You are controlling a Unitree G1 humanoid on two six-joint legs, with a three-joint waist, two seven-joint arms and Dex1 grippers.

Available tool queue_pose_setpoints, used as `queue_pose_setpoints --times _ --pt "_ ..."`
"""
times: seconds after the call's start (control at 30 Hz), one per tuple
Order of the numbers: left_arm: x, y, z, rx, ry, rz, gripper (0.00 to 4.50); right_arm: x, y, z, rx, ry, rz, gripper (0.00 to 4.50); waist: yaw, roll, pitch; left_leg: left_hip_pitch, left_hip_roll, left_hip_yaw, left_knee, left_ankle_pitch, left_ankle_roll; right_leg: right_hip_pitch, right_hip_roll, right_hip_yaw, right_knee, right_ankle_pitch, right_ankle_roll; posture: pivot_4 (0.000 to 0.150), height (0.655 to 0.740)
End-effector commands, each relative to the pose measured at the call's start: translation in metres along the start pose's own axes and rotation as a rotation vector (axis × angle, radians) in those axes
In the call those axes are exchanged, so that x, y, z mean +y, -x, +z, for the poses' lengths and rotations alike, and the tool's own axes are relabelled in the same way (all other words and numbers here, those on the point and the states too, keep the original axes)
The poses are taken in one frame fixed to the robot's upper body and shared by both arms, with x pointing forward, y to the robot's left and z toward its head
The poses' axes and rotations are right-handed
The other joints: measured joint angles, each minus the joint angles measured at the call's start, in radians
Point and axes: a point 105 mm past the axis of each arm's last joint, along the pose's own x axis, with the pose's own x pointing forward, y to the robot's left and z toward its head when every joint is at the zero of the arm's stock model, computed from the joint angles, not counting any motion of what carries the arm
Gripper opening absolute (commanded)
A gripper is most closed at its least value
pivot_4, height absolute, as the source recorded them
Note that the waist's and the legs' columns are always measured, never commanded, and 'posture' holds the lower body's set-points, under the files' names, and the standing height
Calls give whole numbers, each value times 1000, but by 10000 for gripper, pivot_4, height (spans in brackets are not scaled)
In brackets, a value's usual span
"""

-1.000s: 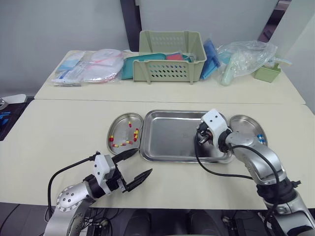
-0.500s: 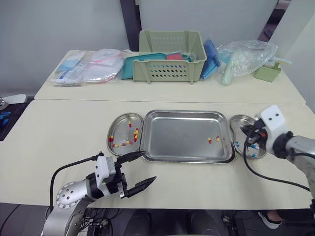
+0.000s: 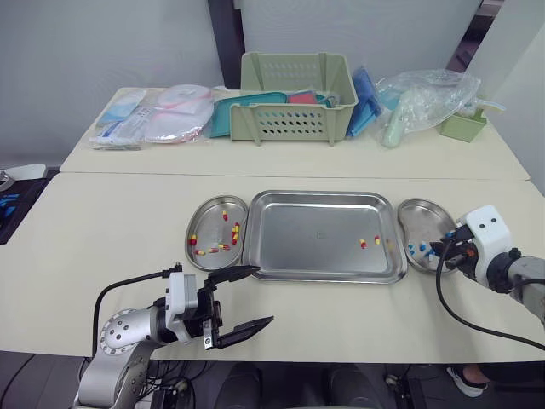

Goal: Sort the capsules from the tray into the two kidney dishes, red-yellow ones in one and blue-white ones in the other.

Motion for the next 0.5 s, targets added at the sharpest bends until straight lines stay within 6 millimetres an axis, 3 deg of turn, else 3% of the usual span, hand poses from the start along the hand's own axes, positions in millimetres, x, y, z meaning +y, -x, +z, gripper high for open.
queue_pose_setpoints --times 0.03,0.23,0.33,0.5 --pt "0 -2 5 -24 -10 5 45000 -9 7 11 -64 9 -29 25583 0 0 0 0 0 0 0 0 0 0 0 0 0 0 0 1500 7390" --pt "16 11 14 -3 -2 168 45000 -10 17 11 -122 61 14 44430 0 0 0 0 0 0 0 0 0 0 0 0 0 0 0 1500 7390" --pt "34 28 15 56 5 333 45000 -9 25 9 -166 126 52 44783 1 0 0 0 0 0 0 0 0 0 0 0 0 0 0 1500 7390" --pt "65 94 16 198 -21 670 45000 -5 52 5 -318 289 152 44783 0 -1 1 1 0 0 0 0 0 1 0 0 -1 0 0 1500 7390"
